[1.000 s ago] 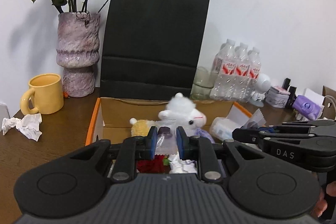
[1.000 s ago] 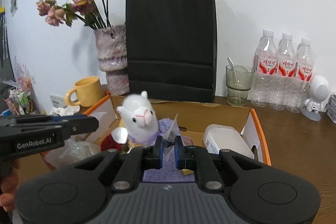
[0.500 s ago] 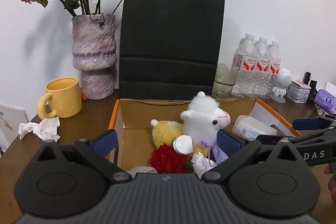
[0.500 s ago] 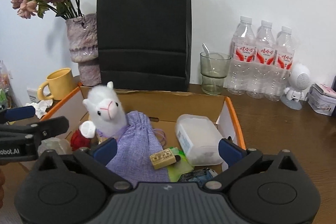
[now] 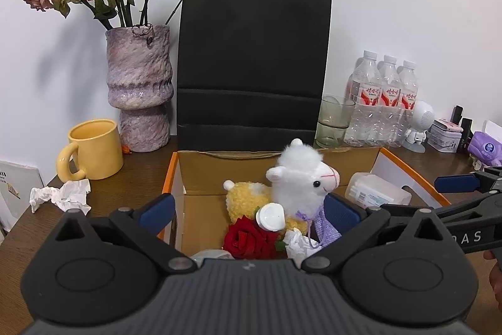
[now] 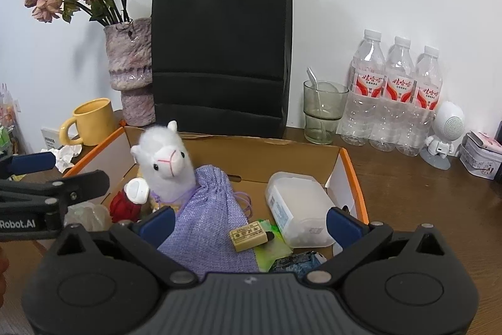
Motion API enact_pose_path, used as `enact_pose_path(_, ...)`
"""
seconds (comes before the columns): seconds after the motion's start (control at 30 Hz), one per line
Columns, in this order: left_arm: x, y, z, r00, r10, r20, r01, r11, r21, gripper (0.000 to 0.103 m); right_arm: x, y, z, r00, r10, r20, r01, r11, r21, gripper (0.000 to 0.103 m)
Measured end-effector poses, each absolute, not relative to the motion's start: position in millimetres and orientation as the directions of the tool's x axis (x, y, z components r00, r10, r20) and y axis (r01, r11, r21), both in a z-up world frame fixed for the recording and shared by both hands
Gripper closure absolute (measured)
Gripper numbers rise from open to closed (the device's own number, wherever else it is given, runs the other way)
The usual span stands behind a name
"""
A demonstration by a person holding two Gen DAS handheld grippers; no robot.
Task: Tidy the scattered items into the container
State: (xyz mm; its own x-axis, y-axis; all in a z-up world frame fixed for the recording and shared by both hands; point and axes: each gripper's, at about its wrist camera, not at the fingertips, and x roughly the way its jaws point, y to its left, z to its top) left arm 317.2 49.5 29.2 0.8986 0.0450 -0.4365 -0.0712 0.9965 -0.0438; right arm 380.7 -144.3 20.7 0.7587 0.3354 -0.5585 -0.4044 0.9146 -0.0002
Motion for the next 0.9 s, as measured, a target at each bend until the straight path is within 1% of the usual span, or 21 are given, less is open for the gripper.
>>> enact_pose_path(0.2,307.7,46.5,34.1,0.9,0.051,-0.433,-0.079,0.996,-0.046,0.0,370.3,-147.0,28.2,0.77,0.325,-0.549,-0.392,0.92,-0.005,0.0)
enact_pose_path(0.37,286.0,44.3,43.4,0.905,0.05,-0.422,-0.09,0.993,-0.074,0.0,345.1,-155.8,41.9,0.784,0.332,-0.524,-0.386,0.923,0.008,0.0)
enact_pose_path(0.9,171.9,6.9,77.9,0.925,0.03,-0.379,-0.058,0.996,-0.062,0.0,224.4,-191.8,82.6,0.82,0.336,-0.463,-0.374,0.927,0.011,0.0)
